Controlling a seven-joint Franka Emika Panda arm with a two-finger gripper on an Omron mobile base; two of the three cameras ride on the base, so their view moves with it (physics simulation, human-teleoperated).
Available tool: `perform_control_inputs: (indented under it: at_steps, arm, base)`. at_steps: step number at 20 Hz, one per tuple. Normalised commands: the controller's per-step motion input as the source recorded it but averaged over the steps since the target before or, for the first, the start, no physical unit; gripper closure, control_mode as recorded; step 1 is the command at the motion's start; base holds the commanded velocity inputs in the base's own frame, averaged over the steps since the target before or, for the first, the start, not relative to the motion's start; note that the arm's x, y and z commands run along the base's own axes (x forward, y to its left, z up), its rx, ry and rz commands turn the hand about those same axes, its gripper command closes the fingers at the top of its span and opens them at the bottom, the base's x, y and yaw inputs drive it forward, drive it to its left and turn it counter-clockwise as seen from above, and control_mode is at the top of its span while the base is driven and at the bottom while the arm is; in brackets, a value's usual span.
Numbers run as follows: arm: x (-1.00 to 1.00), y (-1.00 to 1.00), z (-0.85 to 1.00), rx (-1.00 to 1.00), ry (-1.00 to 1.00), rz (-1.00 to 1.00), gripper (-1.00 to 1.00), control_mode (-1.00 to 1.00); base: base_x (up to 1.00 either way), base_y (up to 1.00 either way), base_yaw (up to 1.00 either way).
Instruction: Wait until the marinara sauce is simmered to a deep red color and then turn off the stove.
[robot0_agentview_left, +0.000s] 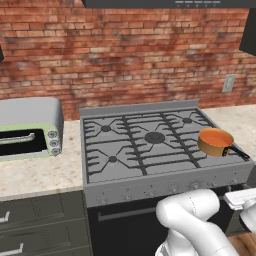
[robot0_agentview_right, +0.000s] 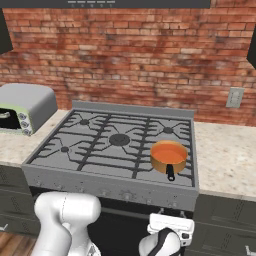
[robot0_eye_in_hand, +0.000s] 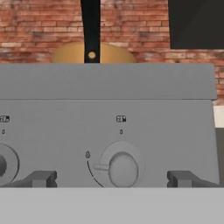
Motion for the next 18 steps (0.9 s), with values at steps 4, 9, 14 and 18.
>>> perform_control_inputs:
  at_steps: [4, 9, 14, 18]
  arm:
    - [0.09, -0.05, 0.0, 0.0, 0.0, 0.0, -1.0, -1.0]
    - [0.15, 0.0, -0.02, 0.0, 0.0, 0.0, -1.0, -1.0]
    - [0.2, 0.0, 0.0, 0.0, 0.0, 0.0, -1.0, -1.0]
    - [0.2, 0.0, 0.0, 0.0, 0.01, 0.0, -1.0, -1.0]
  base:
    - [0.0, 0.0, 0.0]
    - [0.0, 0.0, 0.0]
    - [0.0, 0.0, 0.0]
    - [0.0, 0.0, 0.0]
